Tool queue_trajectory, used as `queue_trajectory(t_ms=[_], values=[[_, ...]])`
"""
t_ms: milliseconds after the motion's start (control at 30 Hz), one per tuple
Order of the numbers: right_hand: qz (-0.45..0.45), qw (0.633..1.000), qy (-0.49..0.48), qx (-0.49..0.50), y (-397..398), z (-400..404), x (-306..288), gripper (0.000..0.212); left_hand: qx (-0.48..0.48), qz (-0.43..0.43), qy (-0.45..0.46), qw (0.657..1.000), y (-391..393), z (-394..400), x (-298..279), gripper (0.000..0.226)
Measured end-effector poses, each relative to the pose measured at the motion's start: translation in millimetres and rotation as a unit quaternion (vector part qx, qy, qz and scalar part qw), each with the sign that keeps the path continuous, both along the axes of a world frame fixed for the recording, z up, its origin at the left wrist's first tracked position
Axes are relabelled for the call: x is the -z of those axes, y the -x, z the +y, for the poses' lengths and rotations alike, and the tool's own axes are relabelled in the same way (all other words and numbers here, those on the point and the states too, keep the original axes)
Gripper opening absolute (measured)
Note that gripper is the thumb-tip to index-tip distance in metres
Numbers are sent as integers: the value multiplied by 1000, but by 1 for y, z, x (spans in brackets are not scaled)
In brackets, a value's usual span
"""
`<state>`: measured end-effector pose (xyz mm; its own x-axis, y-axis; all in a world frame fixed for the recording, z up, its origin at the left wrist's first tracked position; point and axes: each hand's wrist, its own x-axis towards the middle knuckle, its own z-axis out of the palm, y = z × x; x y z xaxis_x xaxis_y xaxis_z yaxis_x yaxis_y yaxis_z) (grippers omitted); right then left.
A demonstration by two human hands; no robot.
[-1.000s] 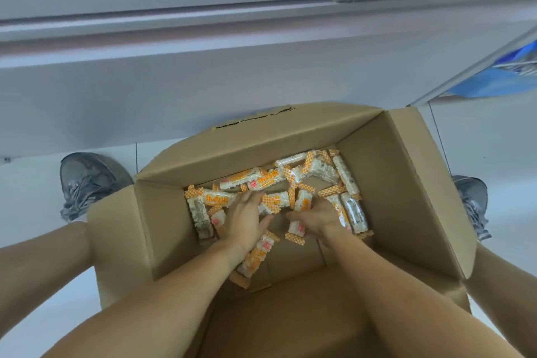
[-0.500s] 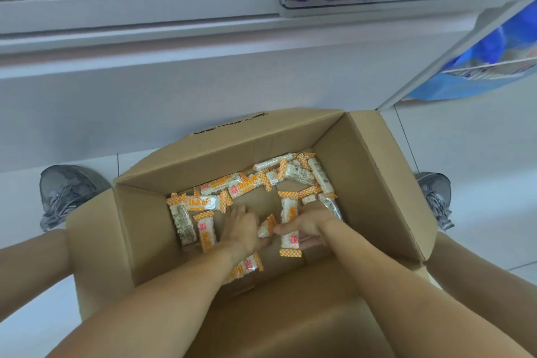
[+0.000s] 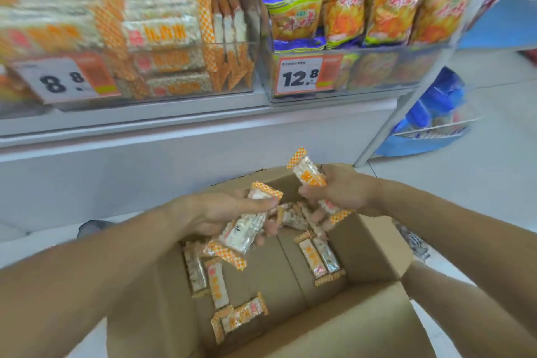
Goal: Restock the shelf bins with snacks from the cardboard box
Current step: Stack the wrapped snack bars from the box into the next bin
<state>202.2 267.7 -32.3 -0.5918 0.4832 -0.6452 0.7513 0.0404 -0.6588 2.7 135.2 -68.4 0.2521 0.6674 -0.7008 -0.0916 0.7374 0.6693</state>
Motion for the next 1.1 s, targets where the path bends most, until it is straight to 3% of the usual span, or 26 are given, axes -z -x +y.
queue_trajectory(t_ms=[100, 267, 367, 433, 533, 667, 733, 833, 967, 1033, 1100], values=[[102, 995, 15, 14, 2, -7, -55, 30, 22, 54, -29, 998, 14, 4, -67, 33], [105, 990, -76, -48, 13, -25, -84, 28, -12, 129, -42, 991, 37, -2, -139, 48], [98, 977, -110, -155, 18, -30, -94, 29, -74, 103, -41, 991, 47, -9, -147, 64], [132, 956, -180, -189, 20, -35, -100, 42, -94, 91, -40, 991, 52, -10, -147, 73], [178, 932, -275, -155, 32, -40, -104, 60, -87, 129, -51, 987, 59, -2, -146, 73], [238, 905, -331, -121, 42, -34, -98, 46, -87, 88, -74, 990, 57, 6, -147, 51], [266, 901, -323, -112, 45, -30, -97, 46, -59, 47, -82, 994, 56, 6, -148, 37], [287, 907, -293, -89, 48, -24, -94, 48, -6, -1, -88, 996, 60, 9, -145, 46], [279, 906, -295, -115, 46, -13, -93, 43, -40, -12, -89, 995, 61, 12, -139, 45], [248, 930, -226, -153, 42, -7, -92, 39, -79, -7, -90, 993, 62, 13, -139, 43], [210, 961, -89, -154, 38, -2, -94, 39, -119, 33, -77, 989, 65, 14, -143, 47]])
